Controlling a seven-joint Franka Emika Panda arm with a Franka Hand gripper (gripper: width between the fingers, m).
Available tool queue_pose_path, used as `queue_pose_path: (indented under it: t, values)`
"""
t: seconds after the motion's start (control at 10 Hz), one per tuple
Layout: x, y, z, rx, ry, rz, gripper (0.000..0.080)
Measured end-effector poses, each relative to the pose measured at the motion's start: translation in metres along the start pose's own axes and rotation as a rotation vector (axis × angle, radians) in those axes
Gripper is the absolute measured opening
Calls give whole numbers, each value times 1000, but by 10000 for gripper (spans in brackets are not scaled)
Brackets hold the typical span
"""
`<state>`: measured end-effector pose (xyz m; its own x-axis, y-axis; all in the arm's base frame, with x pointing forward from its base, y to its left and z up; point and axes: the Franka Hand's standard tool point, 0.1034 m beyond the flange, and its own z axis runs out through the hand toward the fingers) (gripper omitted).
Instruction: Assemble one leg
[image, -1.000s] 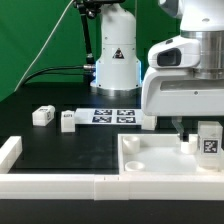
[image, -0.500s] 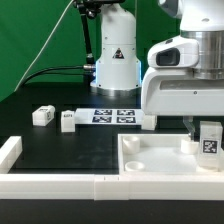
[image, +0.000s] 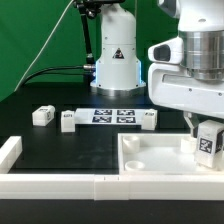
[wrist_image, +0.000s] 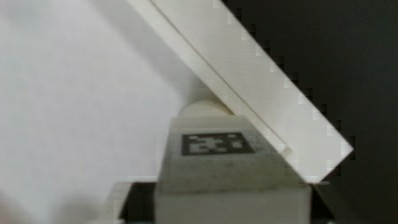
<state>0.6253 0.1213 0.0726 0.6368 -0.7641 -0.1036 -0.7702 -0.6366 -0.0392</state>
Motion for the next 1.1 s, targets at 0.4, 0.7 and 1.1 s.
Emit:
queue_pose_path:
  t: [0.4,0.7,1.1]
  values:
    - [0,0,1,7,-15,464,290]
    - [-1,-1,2,12,-23,588,297]
    - [-2,-1,1,11,-23,317,596]
